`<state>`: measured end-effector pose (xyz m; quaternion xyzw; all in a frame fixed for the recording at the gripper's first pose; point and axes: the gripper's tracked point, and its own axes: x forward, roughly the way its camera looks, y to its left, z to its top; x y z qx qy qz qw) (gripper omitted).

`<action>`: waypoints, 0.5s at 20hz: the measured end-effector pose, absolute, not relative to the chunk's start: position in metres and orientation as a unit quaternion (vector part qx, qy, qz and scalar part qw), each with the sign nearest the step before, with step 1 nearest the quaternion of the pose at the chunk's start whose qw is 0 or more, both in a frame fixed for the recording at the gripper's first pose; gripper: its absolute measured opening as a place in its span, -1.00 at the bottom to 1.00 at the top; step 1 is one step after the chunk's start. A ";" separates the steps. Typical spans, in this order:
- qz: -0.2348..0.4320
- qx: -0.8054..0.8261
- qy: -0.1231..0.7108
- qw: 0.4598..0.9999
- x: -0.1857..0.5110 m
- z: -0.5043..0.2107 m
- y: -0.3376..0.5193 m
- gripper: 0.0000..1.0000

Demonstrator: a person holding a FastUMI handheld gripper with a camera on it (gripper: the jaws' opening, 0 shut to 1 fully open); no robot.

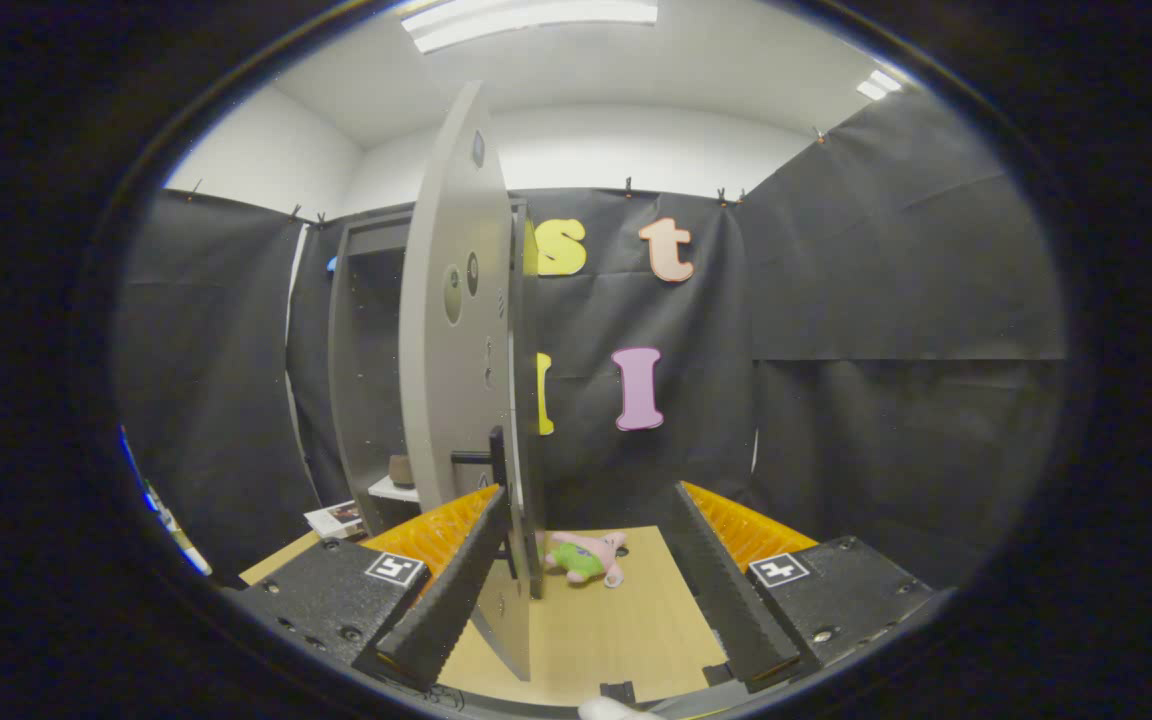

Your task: Open the shoe cabinet door, grab the shoes and put them into the shoe cabinet, then close the shoe cabinet door.

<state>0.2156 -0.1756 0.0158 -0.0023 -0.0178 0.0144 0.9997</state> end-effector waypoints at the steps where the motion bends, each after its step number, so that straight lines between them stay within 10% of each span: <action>1: 0.031 -0.001 -0.011 0.999 0.226 0.012 -0.177 1.00; 10: 0.168 0.000 0.003 0.986 0.276 0.000 -0.163 1.00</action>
